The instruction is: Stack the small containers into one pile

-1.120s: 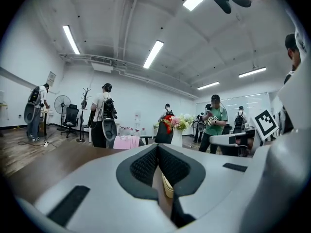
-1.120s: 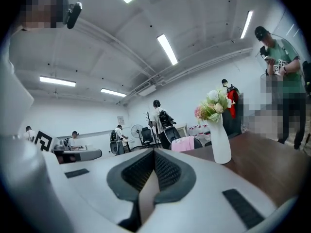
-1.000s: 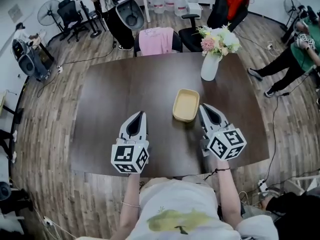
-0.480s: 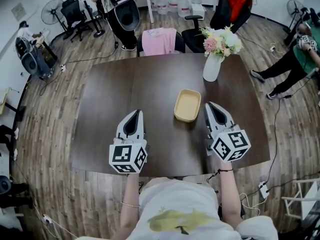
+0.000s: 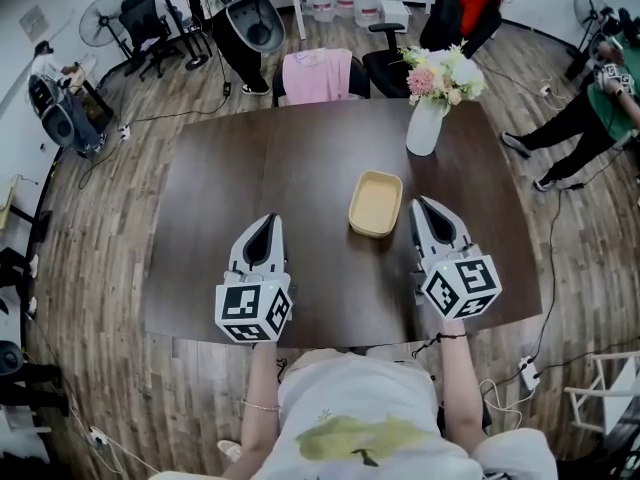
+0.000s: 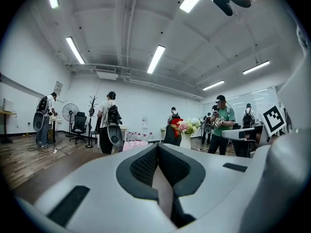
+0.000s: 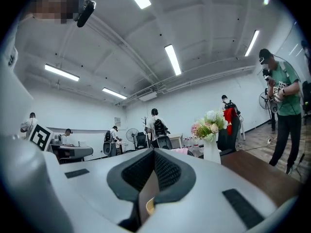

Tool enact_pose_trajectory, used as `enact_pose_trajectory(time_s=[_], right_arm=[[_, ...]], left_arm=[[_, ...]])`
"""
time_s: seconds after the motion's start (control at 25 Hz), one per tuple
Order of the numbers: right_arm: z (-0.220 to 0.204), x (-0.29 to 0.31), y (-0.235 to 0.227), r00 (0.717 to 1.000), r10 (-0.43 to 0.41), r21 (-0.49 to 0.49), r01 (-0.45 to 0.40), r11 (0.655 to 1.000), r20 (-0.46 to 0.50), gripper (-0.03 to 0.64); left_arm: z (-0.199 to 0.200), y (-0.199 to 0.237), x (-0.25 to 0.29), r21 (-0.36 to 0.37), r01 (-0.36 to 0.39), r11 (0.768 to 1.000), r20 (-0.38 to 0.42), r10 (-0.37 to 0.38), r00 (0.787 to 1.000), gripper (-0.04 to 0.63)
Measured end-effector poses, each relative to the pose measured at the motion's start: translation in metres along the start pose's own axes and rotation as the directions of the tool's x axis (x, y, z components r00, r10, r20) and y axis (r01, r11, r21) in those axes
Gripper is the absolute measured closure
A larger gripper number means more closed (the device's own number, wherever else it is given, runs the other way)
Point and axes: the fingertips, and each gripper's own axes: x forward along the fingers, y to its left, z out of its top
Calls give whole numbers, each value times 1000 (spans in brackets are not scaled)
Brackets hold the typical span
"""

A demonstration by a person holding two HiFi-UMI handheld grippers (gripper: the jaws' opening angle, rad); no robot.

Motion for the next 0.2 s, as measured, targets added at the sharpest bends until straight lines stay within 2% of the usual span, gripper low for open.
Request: enact_pose_trajectory(time_s=[0.2], right_arm=[[2,-2,-1,1000,-21,-14,21,1000,4,595]], left_arm=[[1,4,-2,1,-8,1000,1,8,1000,571]])
